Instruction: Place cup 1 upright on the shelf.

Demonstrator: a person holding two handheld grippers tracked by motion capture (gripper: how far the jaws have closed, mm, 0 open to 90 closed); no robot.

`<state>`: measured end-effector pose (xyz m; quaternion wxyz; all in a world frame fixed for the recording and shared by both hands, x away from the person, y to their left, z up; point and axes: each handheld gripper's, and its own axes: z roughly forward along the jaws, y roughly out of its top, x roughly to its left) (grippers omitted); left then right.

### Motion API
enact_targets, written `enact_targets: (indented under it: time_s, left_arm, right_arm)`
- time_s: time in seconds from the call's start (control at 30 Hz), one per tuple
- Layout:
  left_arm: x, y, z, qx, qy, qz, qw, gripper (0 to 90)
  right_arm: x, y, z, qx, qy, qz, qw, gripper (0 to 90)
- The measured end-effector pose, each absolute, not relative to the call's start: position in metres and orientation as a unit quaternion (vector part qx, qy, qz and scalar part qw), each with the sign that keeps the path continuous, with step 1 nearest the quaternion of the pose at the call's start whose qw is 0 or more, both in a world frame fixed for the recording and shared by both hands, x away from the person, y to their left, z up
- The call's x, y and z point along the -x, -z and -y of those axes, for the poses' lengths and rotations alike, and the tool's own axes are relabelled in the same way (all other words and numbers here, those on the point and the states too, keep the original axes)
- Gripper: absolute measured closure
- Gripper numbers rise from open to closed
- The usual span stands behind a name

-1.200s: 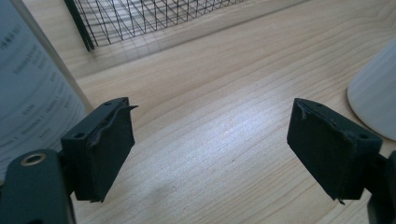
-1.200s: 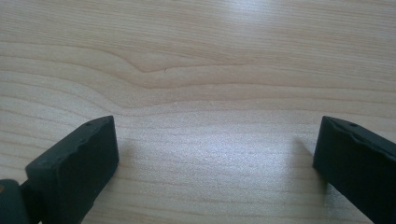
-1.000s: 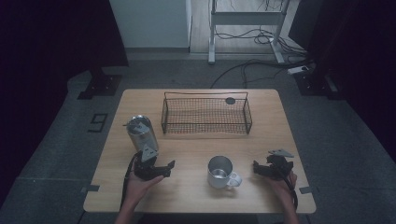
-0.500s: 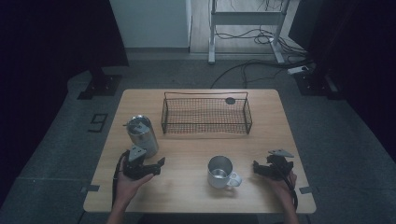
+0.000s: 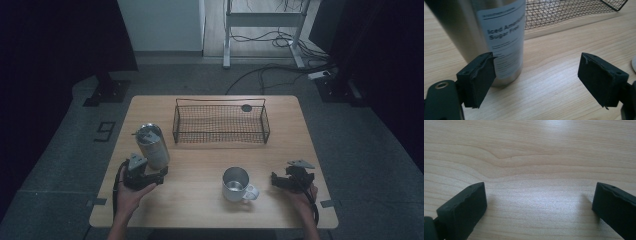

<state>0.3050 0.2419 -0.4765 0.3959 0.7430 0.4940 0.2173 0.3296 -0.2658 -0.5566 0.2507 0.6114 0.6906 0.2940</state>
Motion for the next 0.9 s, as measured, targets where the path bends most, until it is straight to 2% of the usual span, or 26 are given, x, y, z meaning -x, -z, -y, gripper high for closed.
enact_targets:
  time_s: [0.9]
  left_arm:
    - [-0.324, 0.472, -0.268, -0.733, -0.211, -0.505, 0.404, 14.1]
  right_arm:
    - [-0.33, 0.557, 0.266, -0.612, -0.294, -0.69, 0.251, 0.0]
